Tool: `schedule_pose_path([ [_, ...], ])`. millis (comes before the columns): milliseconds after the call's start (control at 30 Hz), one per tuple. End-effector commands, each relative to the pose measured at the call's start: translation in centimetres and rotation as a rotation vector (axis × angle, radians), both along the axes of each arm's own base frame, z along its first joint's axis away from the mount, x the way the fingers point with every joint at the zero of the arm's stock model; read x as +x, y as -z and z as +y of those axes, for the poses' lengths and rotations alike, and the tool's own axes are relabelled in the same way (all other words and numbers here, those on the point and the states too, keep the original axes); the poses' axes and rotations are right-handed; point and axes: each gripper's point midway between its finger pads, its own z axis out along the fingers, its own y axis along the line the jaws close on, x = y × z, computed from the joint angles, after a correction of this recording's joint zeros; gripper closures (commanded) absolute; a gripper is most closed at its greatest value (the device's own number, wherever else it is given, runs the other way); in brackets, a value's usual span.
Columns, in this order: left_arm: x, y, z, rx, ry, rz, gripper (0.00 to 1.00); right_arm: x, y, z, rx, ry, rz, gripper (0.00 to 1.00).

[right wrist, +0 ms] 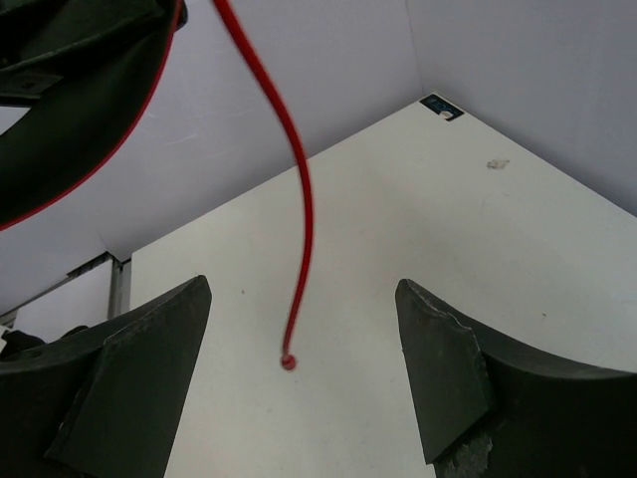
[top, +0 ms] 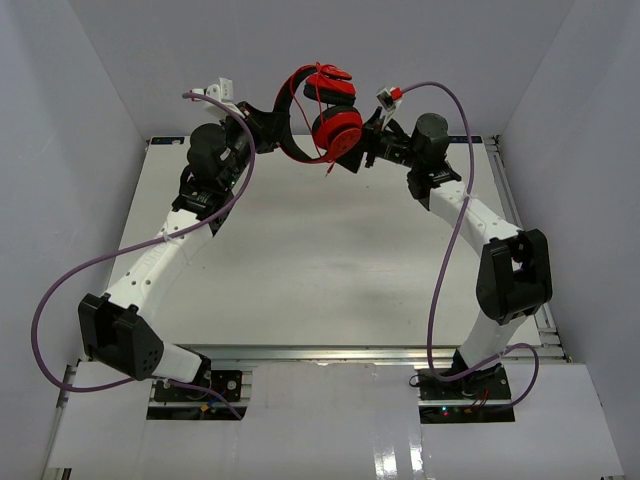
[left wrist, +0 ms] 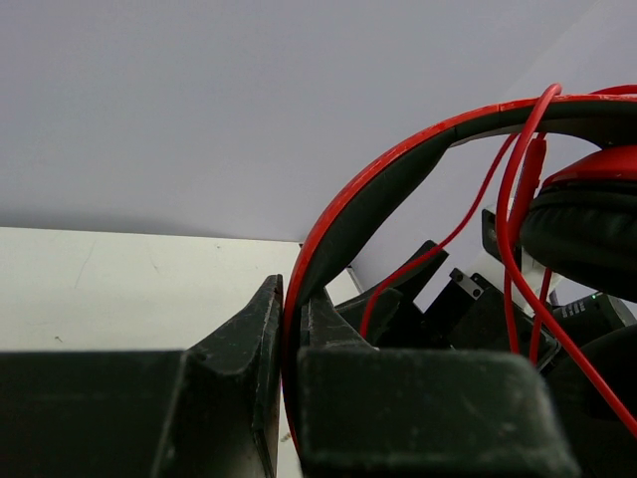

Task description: Wrap the headphones

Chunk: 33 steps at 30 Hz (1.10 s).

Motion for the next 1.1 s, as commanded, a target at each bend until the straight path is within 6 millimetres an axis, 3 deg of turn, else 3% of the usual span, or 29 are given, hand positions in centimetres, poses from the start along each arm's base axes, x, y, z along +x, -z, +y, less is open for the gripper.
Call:
schedule_pose_path([
  [0,-2.6,-5.3,1.3,-0.081,0.005,-0.119,1.00,0.9,-2.9,-1.4,-0.035,0.080,-0.127,0.17],
  [100,-2.7,-5.2,1.2,-0.083,0.011,-0.119,1.00,0.9,-2.7,-1.2,-0.036,0.060,-0.124,0.14],
  [167,-2.7,-5.2,1.2,-0.086,0.013,-0.117,1.00,0.6,-3.2,-0.5,0.009,0.013,-0.103,0.19],
  [333,-2.7,-5.0,1.2,-0.088,0.014,-0.110,1.00,-0.2,-3.2,1.1,0.061,-0.068,-0.102,0.56],
  [367,-2.7,-5.0,1.3,-0.087,0.011,-0.109,1.00,-0.4,-3.3,1.2,0.072,-0.081,-0.103,0.72],
  [467,-2.6,-4.8,1.3,-0.087,0.011,-0.105,1.00,-0.4,-2.8,1.3,0.081,-0.090,-0.075,0.88],
  [533,-2.5,-4.7,1.2,-0.087,0.013,-0.103,1.00,-0.5,-2.5,1.3,0.079,-0.089,-0.068,0.92],
  [867,-2.4,-4.8,1.4,-0.083,0.005,-0.103,1.00,-0.4,-1.8,0.7,0.037,-0.049,-0.035,0.91],
  [1000,-2.4,-4.8,1.4,-0.083,0.006,-0.104,1.00,0.0,-1.5,-0.1,-0.002,0.010,-0.041,0.52],
  [1033,-2.5,-4.7,1.5,-0.084,0.006,-0.104,1.00,0.0,-1.3,-0.2,-0.005,0.015,-0.042,0.45],
  [1067,-2.5,-4.7,1.4,-0.085,0.008,-0.103,1.00,0.0,-1.3,-0.1,-0.004,0.013,-0.041,0.48],
])
